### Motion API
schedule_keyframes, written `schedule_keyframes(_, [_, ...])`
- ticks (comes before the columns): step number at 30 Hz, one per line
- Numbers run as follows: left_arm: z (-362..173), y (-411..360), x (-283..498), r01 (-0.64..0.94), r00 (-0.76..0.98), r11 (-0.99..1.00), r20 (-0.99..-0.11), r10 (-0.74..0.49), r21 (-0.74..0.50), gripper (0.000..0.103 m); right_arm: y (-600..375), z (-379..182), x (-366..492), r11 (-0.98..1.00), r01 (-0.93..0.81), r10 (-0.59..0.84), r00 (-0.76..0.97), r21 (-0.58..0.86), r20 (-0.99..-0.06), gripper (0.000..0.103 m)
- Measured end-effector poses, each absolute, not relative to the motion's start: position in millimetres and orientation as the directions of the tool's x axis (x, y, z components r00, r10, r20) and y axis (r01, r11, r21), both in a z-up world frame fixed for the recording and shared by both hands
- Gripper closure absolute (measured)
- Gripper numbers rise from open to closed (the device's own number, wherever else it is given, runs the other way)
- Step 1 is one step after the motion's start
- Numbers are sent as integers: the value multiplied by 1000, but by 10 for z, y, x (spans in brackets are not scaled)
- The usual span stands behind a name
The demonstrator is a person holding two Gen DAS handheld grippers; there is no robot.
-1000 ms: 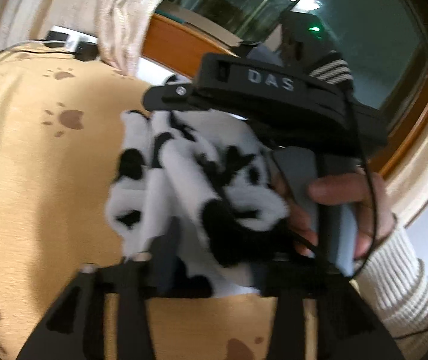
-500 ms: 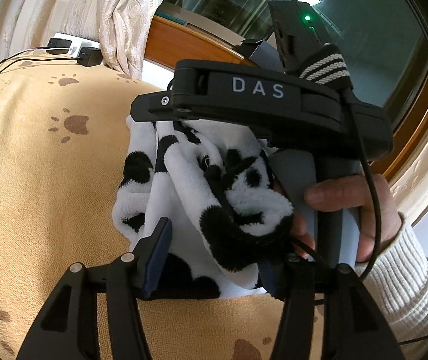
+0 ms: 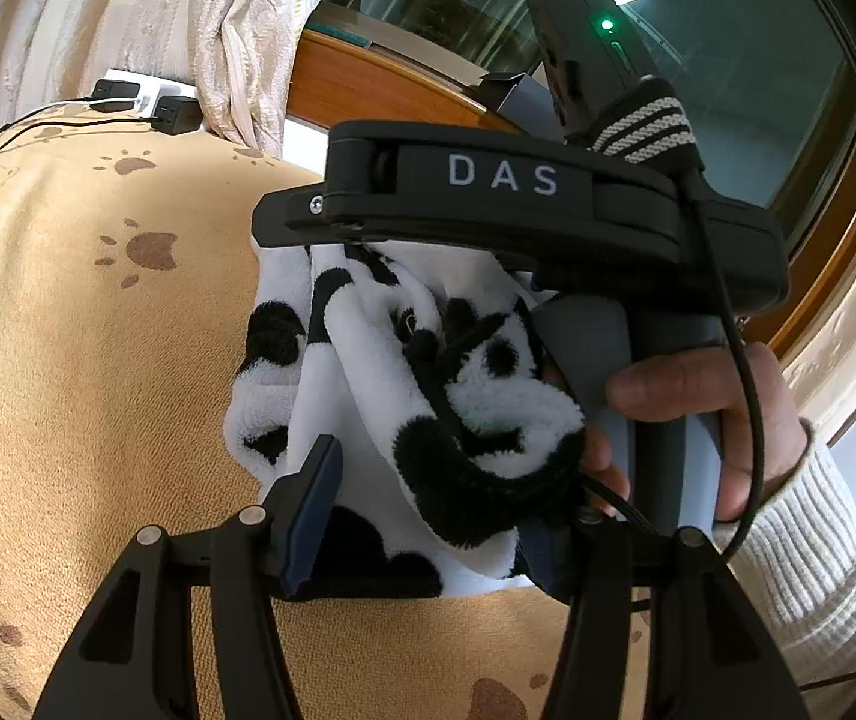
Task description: Fold clothes
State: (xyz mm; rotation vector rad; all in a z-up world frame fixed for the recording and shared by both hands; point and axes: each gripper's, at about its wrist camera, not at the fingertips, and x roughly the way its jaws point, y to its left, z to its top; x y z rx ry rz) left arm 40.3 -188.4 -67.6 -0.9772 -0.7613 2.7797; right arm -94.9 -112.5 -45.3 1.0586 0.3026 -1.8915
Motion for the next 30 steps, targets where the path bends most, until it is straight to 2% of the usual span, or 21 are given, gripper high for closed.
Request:
schedule_keyframes(15, [-693,-1883,391,69,-785,-868,-564,256,-491,41,-1124,-429,-951,-546,812,-602,-210,206,-771,1])
schedule_keyframes(26, [-704,-1956,379,72,-787,-844,-550,279,-531,39,-847,-206,-1135,-519,720,-747,-121,460,-654,1])
schedule_keyframes(30, [-708,-1992,385,85,-791,-836,-547,274,-541,35,-595,-29,-1133,-526,699,-779,-167,485,-605,1])
